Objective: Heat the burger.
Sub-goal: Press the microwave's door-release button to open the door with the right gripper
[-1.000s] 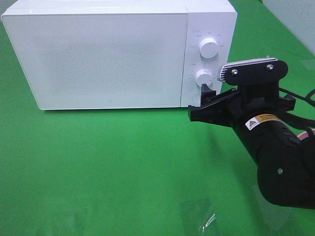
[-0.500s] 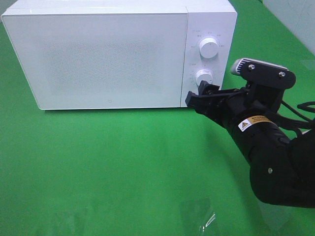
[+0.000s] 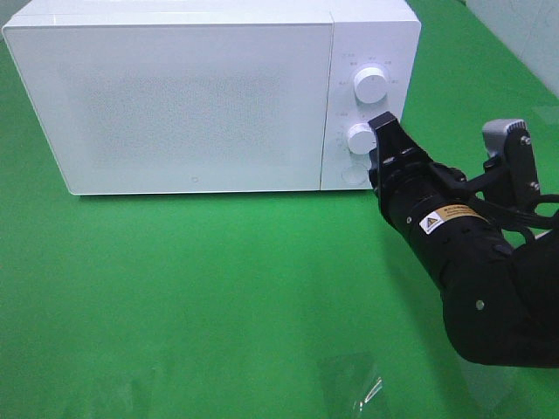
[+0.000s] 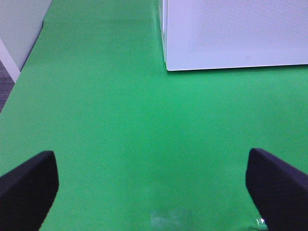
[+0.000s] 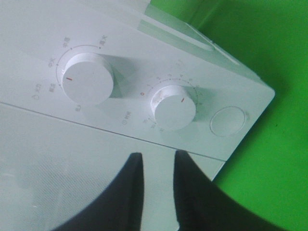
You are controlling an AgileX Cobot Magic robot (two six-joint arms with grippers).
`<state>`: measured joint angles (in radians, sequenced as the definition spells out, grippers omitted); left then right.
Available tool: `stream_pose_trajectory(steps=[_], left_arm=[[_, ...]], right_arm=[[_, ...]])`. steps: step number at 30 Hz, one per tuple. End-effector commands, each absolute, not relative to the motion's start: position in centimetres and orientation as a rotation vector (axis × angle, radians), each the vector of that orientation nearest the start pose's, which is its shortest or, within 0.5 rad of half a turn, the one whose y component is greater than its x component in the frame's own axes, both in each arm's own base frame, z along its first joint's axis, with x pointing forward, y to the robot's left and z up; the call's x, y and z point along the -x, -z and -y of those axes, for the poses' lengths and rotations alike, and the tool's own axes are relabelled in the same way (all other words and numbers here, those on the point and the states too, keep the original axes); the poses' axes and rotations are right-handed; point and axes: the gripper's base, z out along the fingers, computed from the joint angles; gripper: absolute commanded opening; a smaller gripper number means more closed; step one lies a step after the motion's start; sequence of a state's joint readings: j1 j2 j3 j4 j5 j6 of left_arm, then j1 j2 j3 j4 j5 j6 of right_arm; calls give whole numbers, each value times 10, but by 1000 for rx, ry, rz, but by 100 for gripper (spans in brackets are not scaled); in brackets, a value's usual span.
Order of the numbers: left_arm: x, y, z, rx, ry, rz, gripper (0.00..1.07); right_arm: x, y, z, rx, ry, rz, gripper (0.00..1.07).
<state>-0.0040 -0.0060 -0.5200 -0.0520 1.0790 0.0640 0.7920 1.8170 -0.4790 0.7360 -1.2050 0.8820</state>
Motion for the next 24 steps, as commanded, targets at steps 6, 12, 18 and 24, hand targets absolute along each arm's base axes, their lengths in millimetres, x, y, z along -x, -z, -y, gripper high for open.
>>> stream_pose_trajectory(steps=[6,12,18,24], left_arm=[[12,-281,4,-76,25,-2005,98],[12,-281,4,-76,25,-2005,98],[12,-281,4,-76,25,-2005,98],[12,-281,4,-76,25,-2005,98]], right_arm=[[-235,-143,-161,-1140,-1144,-1490,2],[-232,-134,-165,-1283,-1197,-1557,0],[-231,-130,-165,-1310,-1175,-1595,0],[-231,-119,-165,-1326,-1135,-1632,0]])
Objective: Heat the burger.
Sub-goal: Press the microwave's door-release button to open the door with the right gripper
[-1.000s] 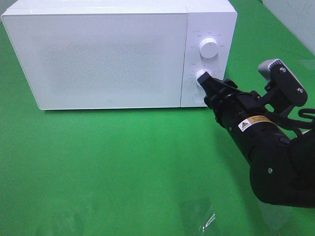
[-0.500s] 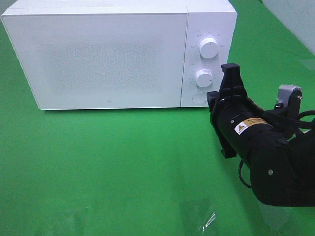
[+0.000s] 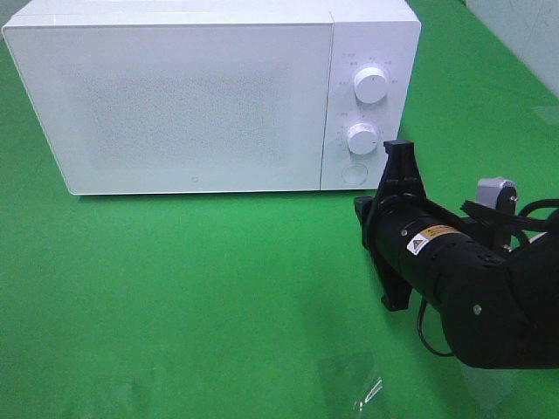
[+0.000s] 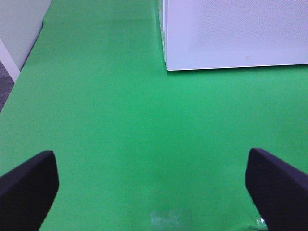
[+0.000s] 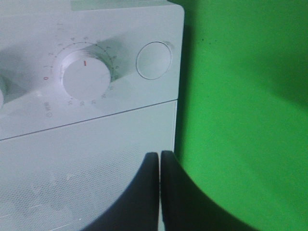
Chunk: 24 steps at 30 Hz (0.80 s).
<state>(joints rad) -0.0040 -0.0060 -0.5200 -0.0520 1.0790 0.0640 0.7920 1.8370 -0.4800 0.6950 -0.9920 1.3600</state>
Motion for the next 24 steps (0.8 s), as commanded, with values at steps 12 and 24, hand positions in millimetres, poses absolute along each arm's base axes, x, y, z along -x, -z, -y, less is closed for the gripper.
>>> stream_pose_trajectory(steps=[12,24], left_arm=[[12,-281,4,-76,25,-2005,98],[12,-281,4,-76,25,-2005,98]], right_arm=[[-243,-105,-172,-1334,-1125,-1655,0],[-289,-99,-164,-1347,-1106,-1635,0]])
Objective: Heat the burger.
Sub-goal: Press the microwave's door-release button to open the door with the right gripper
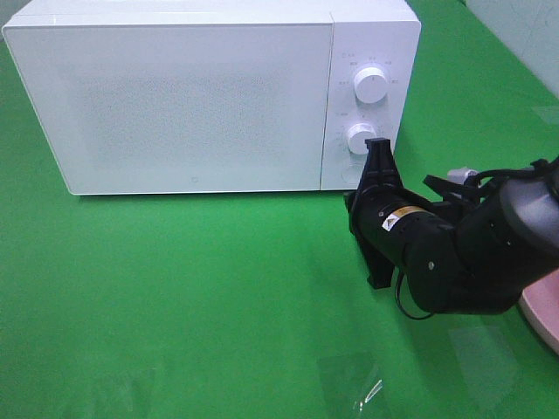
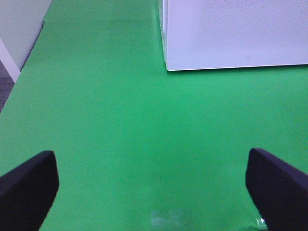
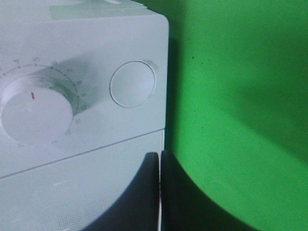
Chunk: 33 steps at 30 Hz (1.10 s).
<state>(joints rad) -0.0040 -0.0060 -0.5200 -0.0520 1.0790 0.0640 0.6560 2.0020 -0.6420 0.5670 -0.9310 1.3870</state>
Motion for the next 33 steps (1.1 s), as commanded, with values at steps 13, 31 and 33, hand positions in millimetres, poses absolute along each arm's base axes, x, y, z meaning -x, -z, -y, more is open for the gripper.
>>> stream_pose_trajectory(steps=[13,31,33], left_arm=[[11,-281,4,-76,25,-2012,98],[11,-281,4,-76,25,-2011,98],[11,-281,4,-75,24,-2011,98]], right_arm=[[-318,-92,-167,-1353,-1096,-1625,0],[-338,-83,-155,-1358,-1058,-1579,0],[-338,-80,-154,-1361,-1054,-1578,0]])
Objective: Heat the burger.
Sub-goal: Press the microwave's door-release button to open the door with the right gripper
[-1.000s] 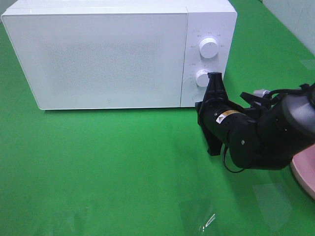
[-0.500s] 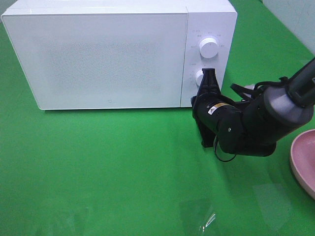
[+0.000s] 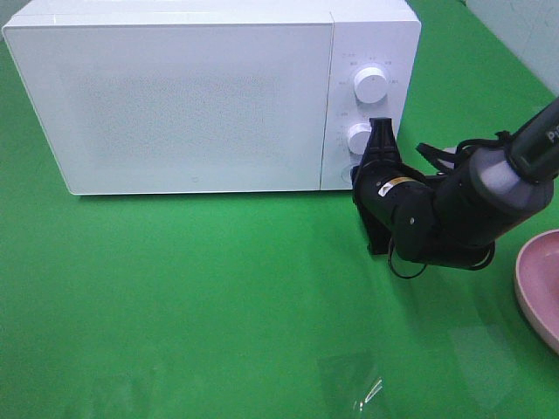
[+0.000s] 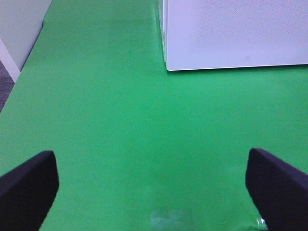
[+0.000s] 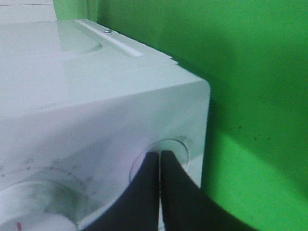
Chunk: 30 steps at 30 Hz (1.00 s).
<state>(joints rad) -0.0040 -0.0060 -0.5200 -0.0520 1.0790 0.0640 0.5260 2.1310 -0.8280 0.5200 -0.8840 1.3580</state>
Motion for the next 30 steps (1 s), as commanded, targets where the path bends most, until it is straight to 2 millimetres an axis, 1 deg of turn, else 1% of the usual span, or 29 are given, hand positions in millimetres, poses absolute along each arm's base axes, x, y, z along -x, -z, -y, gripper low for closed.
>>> stream_pose_trajectory(steps=[1,4,6,8,10,13,18,19,22,23,28,30], left_arm=[[11,-281,4,-75,24,-2011,98],[11,-281,4,-75,24,-2011,98],[11,-281,4,-75,24,-2011,98],[11,-281,4,-75,24,-2011,98],[11,-281,4,-75,24,-2011,98],[11,-281,4,-75,24,-2011,98],[11,-281,4,-75,24,-2011,98],[11,-281,4,-75,24,-2011,98],[11,-281,4,-75,24,-2011,98],[11,-281,4,-75,24,-2011,98],[11,-281,4,-75,24,-2011,98],[11,-281,4,-75,24,-2011,98]], right_arm=[[-339,-79,-154,-1361,-1055,-1562,0],[-341,-80,-154,-1363,-1057,-1542,0],[-346,-87,-156,-1332,-1089,-1496,0],[-346,-87,-156,-1332,-1089,-1496,0],[-349,-93,-155,-1308,-1112,-1436,0],[-350,-94,-154,-1313,-1111,-1419,0],[-351,-97,-148,-1340,-1096,-1328,0],[-353,-101,-149,-1326,-1109,-1295,0],[-356,-104,-150,-1321,-1121,-1273,0],[-360,-108,-151,-1308,-1132,-1249,0],[-365,-115,-154,-1289,-1153,-1221,0],[-369,-126,-153,-1225,-1179,-1129,0]])
